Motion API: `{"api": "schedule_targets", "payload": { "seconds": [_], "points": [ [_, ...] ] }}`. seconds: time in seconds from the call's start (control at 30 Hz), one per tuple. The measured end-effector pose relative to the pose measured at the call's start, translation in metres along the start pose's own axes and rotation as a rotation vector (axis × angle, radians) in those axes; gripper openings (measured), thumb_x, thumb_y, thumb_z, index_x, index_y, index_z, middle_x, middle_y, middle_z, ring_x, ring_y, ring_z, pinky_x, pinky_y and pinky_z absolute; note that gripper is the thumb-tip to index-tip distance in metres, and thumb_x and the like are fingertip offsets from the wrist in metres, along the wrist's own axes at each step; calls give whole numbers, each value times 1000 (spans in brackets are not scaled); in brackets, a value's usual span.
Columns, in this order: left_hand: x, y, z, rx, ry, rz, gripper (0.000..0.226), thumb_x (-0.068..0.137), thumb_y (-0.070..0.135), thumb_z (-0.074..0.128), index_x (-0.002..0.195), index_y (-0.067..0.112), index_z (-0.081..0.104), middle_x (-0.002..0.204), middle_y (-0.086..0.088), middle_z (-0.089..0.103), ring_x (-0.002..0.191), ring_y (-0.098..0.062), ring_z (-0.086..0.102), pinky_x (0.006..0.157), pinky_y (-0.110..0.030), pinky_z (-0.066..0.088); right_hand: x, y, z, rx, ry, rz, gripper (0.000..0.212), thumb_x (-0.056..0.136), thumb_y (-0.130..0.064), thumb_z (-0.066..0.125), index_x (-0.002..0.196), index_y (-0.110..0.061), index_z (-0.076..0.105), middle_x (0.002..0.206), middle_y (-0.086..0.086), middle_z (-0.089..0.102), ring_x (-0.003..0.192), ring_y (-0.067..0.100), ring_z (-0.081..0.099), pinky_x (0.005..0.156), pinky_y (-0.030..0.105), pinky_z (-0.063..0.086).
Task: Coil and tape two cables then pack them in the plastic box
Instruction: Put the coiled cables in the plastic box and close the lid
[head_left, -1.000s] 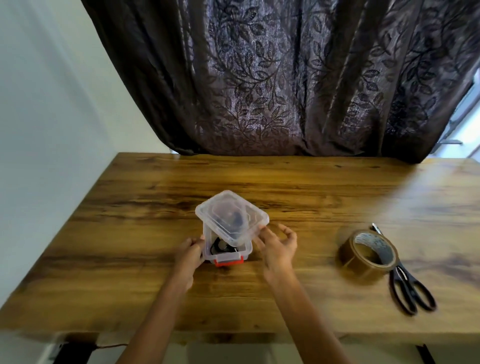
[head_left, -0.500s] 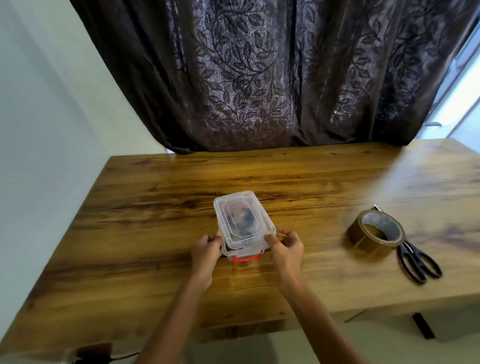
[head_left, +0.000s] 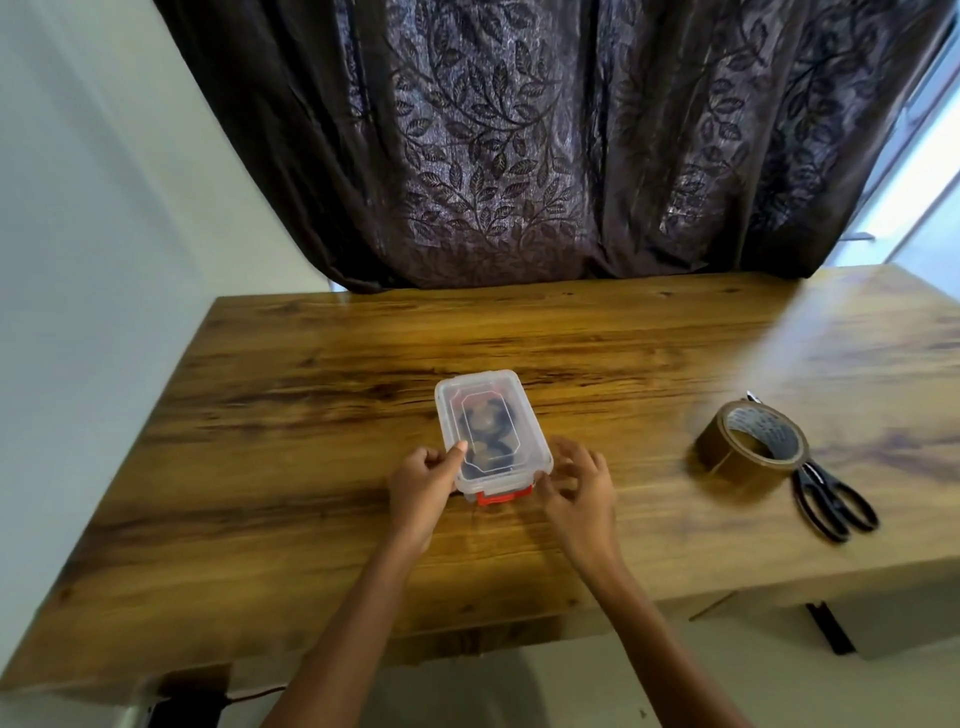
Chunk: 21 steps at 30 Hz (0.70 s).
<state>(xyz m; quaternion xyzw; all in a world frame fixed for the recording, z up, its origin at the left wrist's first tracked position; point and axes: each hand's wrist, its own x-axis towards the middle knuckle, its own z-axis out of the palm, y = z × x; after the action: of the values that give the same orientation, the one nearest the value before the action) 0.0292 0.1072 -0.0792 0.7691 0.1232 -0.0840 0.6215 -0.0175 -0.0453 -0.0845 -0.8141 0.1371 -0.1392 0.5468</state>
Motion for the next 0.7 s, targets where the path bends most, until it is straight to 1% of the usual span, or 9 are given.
{"api": "schedule_targets", "payload": {
  "seconds": [0.03,0.1,0.17,0.27,0.33,0.4,0.47,0.57,0.7],
  "points": [
    [1,0,0,14,7,1,27,87,35,60,90,8,59,92,-11,68,83,-19,66,76,-33,57,1,3,-2,-79,-43,-98,44,85,0,58,127,-13,51,127,1,47,107,11,53,78,11,50],
    [2,2,0,28,6,-4,27,87,33,60,93,7,59,91,-9,68,77,-14,65,63,-22,55,5,9,-7,-257,-124,-283,48,86,4,53,131,-12,49,140,3,43,127,16,43,100,25,44],
    [3,3,0,22,-4,-18,27,87,30,61,99,6,57,90,-8,66,68,-9,62,48,-12,47,9,15,-10,-390,-178,-424,45,85,4,54,129,-8,51,141,6,44,131,14,37,106,28,34],
    [5,8,-1,2,-2,-39,37,85,25,64,115,8,50,94,-7,65,66,-8,61,43,-11,45,13,23,-13,-475,-203,-574,48,80,4,61,127,-3,52,137,13,49,128,22,41,103,35,38],
    [5,12,-1,13,-3,-6,50,85,21,65,129,16,41,103,-8,64,67,-8,62,43,-13,47,14,29,-16,-511,-220,-642,52,76,4,65,126,-1,52,133,16,52,125,31,47,98,42,43],
    [4,14,-1,17,-25,61,64,85,17,64,140,26,31,111,-9,59,67,-8,62,42,-12,47,18,33,-17,-548,-227,-688,54,75,1,69,126,-4,52,132,15,54,122,33,50,95,44,47],
    [3,13,-2,31,-50,98,67,86,15,62,142,31,29,117,-9,56,67,-7,61,42,-11,46,22,36,-17,-603,-195,-756,52,74,0,72,123,-4,55,127,16,57,115,32,56,90,42,50],
    [4,11,-3,59,-66,102,61,88,17,61,140,33,34,121,-17,59,64,-8,61,42,-11,45,25,36,-17,-608,-158,-810,44,74,-1,73,116,-2,59,120,18,62,106,32,60,85,38,53],
    [5,9,-3,34,-64,100,61,88,17,61,140,33,34,123,-15,58,68,-9,63,43,-12,48,28,39,-16,-590,-167,-819,45,75,-5,74,116,-1,59,120,19,61,107,31,59,86,38,52]
  ]
}}
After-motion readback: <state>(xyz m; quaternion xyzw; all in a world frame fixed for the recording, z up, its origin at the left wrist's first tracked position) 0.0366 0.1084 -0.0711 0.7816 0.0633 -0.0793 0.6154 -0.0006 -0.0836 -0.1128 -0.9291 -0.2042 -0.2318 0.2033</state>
